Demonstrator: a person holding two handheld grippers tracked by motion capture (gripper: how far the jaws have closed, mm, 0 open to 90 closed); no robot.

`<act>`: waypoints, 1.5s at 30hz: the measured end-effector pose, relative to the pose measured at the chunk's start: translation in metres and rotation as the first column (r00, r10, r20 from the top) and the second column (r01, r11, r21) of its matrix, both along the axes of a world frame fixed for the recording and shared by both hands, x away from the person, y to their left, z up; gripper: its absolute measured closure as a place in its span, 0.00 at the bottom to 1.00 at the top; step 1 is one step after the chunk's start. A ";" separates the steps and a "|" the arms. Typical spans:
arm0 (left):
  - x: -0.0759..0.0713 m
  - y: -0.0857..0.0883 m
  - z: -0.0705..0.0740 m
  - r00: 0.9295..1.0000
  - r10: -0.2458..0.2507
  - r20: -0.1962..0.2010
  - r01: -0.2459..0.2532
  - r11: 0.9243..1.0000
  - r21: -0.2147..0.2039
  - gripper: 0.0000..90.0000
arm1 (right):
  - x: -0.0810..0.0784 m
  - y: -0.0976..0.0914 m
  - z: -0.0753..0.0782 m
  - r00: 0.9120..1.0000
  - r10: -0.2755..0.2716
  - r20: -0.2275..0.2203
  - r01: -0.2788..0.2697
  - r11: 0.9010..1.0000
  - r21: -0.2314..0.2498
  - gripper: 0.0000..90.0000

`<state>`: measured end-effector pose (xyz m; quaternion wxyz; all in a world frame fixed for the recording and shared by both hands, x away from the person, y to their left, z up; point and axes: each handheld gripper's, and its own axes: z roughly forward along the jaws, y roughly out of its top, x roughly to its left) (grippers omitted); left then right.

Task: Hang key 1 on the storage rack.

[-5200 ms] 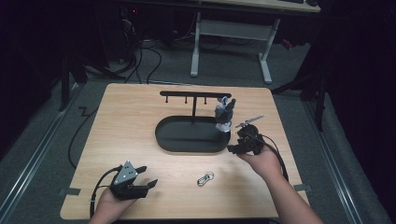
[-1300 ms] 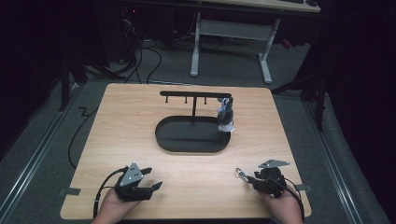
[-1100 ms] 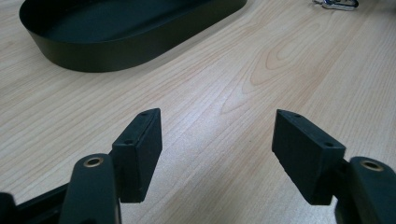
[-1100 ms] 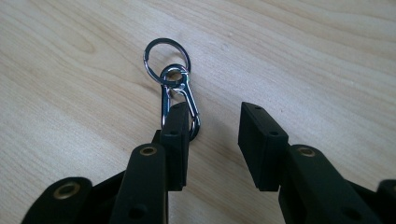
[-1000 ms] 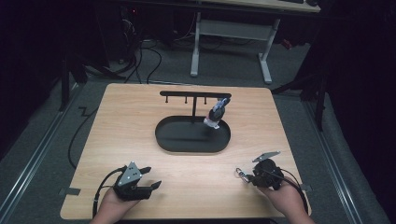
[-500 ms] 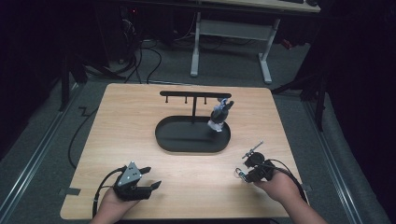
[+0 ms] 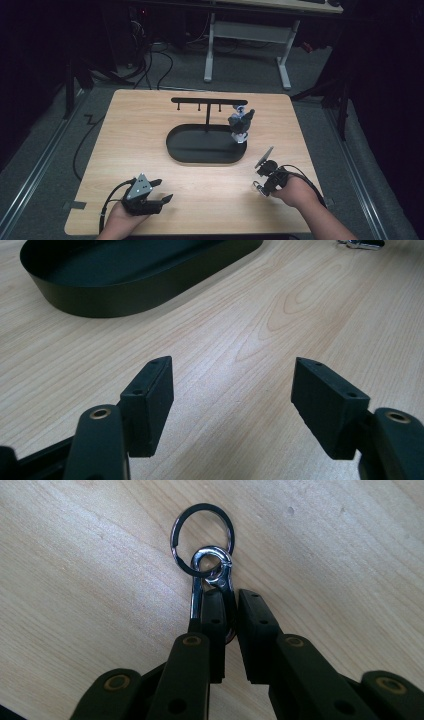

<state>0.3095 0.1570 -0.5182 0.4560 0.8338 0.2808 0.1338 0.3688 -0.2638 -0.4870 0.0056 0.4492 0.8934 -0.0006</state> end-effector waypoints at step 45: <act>0.001 0.001 0.001 1.000 0.003 0.009 -0.002 1.000 -0.027 0.38 | 0.011 0.011 0.045 0.999 0.034 -0.020 -0.034 0.999 -0.007 0.93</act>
